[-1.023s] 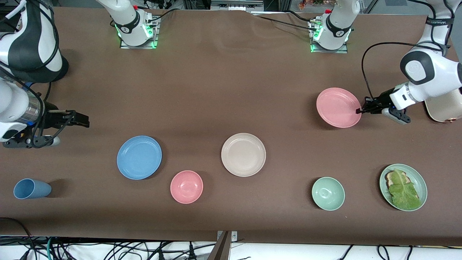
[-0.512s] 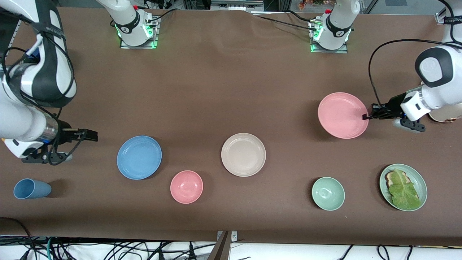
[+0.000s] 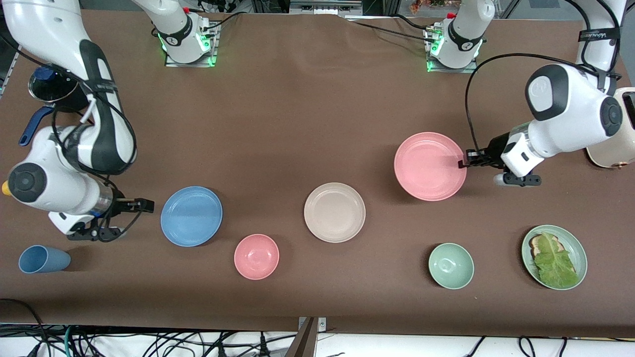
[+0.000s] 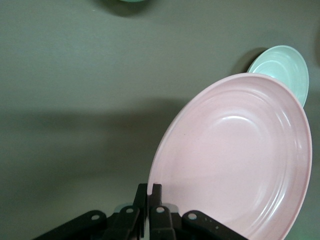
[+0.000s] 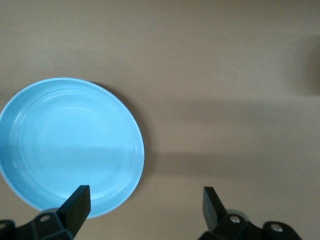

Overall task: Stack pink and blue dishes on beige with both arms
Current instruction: 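Carry the pink plate onto the beige plate while the right gripper reaches the blue plate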

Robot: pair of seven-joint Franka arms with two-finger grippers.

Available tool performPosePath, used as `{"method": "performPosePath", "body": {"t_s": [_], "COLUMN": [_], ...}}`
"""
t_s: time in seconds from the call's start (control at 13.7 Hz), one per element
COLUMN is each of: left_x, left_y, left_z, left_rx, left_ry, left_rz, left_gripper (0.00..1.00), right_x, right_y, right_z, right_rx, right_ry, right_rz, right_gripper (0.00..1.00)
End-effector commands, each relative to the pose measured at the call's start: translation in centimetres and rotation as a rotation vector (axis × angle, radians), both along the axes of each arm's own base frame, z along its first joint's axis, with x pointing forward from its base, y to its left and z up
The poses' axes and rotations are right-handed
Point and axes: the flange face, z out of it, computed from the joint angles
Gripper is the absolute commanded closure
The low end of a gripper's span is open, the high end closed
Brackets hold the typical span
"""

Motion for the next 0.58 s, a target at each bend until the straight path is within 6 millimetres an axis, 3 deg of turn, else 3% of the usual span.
{"method": "performPosePath", "body": {"t_s": [0.0, 0.37, 0.51], "left_x": [2.1, 4.4, 4.8], "left_y": [-3.5, -12.3, -15.0], "left_z": [0.3, -1.6, -2.7], "left_rx": [0.024, 0.043, 0.087], "left_ry": [0.023, 0.084, 0.077], "left_rz": [0.041, 0.104, 0.116], "left_gripper": [1.0, 1.0, 1.0], "right_x": [0.6, 1.4, 1.5], "right_y": [0.3, 0.3, 0.4], "right_z": [-1.2, -5.1, -6.5], "right_rx": [0.013, 0.009, 0.008], "right_ry": [-0.033, -0.076, -0.09], "right_rz": [-0.003, -0.002, -0.003], "right_gripper": [0.01, 0.01, 0.02]}}
